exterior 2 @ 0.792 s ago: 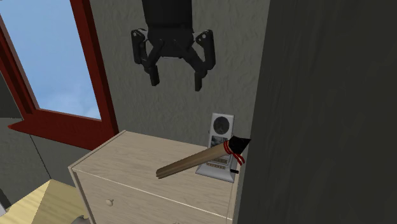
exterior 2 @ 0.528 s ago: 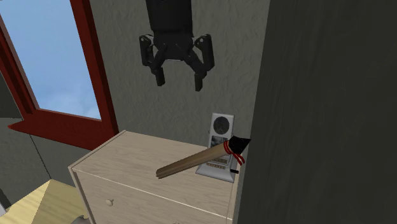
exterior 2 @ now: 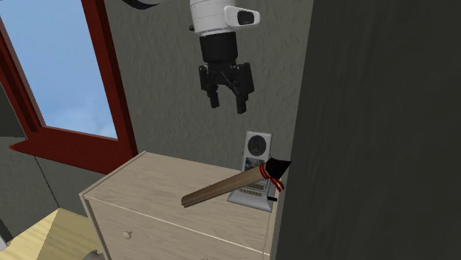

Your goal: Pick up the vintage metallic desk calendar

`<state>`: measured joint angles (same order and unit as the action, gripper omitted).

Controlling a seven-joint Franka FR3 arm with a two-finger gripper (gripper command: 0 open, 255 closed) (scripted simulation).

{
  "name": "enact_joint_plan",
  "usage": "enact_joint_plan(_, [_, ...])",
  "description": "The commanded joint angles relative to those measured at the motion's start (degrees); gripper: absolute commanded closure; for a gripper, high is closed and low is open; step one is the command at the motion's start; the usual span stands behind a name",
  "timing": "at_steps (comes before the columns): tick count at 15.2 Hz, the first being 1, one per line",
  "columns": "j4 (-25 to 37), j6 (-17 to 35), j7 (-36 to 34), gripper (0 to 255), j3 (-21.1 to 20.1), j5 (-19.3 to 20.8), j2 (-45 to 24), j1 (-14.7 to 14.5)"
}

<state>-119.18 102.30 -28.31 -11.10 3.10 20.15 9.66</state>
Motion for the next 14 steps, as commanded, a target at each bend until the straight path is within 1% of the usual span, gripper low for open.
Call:
enact_joint_plan(1, [4.15, -0.40, -7.18, 0, -1.70, 1.98, -5.85, 1.54])
enact_joint_plan(6, [15.23, -3.77, -22.53, 0, -3.05, 7.14, -19.47, 3.70])
enact_joint_plan(9, [22.49, -6.79, -30.60, 0, -2.31, 9.64, -27.32, 4.06])
enact_joint_plan(12, [30.07, -10.26, -37.67, 0, -0.69, 11.32, -34.80, 4.11])
enact_joint_plan(14, [29.75, -9.71, -38.13, 0, -0.53, 11.39, -35.20, 4.10])
